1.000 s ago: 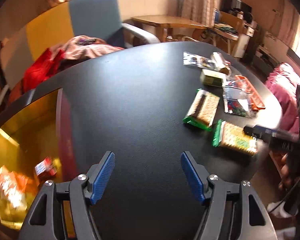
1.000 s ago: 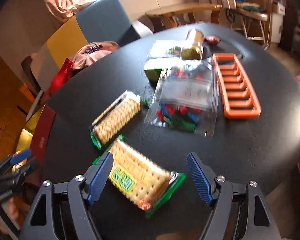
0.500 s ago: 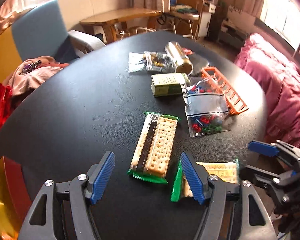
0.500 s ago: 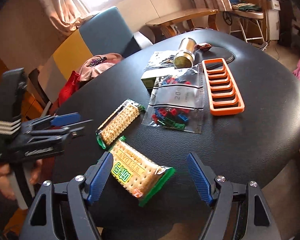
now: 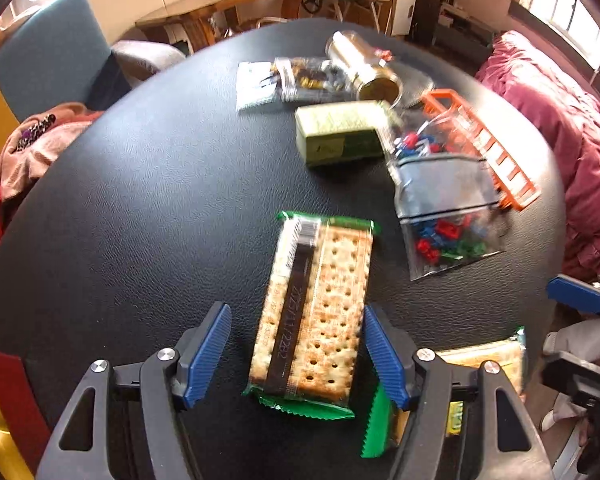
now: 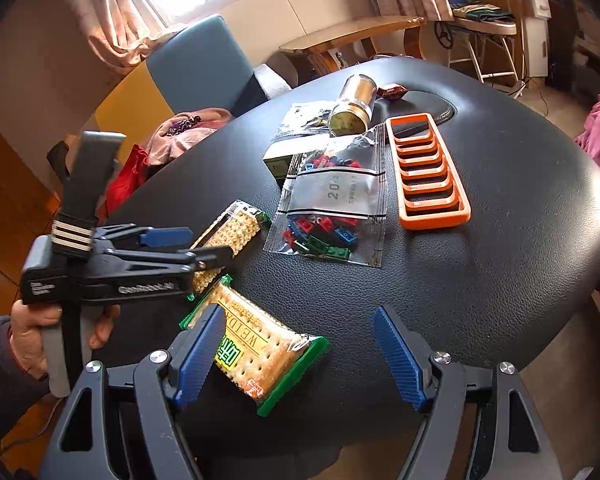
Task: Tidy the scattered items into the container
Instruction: 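Move both tools back to the cracker packs on the table, then grasp the striped cracker pack with the left gripper while the right grasps the green WEIDAN pack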
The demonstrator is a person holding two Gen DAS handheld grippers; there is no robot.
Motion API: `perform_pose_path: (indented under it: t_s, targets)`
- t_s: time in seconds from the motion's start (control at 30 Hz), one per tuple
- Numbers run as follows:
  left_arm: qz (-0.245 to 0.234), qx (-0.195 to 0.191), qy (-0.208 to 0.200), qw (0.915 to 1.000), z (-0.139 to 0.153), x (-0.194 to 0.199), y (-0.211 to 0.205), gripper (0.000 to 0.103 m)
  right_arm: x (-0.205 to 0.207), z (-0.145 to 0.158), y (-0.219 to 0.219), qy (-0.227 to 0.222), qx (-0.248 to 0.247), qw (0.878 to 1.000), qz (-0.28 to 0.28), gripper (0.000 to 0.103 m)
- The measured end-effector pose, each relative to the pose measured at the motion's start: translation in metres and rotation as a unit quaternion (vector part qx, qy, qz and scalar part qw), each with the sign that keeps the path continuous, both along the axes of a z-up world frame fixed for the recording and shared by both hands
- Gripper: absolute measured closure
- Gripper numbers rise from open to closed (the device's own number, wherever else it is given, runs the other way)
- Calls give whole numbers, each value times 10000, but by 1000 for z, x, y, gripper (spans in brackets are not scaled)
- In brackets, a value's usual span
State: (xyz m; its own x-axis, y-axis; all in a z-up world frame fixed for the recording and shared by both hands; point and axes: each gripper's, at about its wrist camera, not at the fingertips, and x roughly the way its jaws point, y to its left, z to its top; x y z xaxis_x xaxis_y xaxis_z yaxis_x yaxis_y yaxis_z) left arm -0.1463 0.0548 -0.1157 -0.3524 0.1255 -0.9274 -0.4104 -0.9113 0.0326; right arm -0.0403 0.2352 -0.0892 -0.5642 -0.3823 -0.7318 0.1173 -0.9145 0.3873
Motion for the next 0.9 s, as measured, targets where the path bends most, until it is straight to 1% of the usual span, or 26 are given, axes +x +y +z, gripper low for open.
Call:
perform_pose_path:
  t_s: [0.07,0.13,0.2,0.47,0.57,0.67,0.8,0.83,0.9]
  targets:
    - [62,176,13,9998,0,1,-5,39,0,1,-1,16,33,10000,24,26]
    - [175,304,-4,9994,0,2,-12,45,0,3,-3,28,54,10000,60,26]
    - [249,337,67,9991,1,6,-19,51,0,4,-6,38,111,9998,128,26]
    - [644,372,160,9971,6,29,-45,52,1,9,-20,80,258,9989,378,26]
    - [830,386,169,9957,6,41,-57,52,3,13,-28,139,415,9975,548,26]
    - [1061,455,162,9932,7,53,-70,52,7,18,-39,243,683,9941,805,26]
    - [1243,563,255,9903,12,70,-84,52,10,20,-55,294,989,9860,1308,33]
    - [1289,590,279,9895,13,74,-88,53,9,18,-60,259,1113,9821,1496,37]
    - [1380,644,325,9878,16,82,-95,53,6,14,-72,187,1361,9727,1869,43]
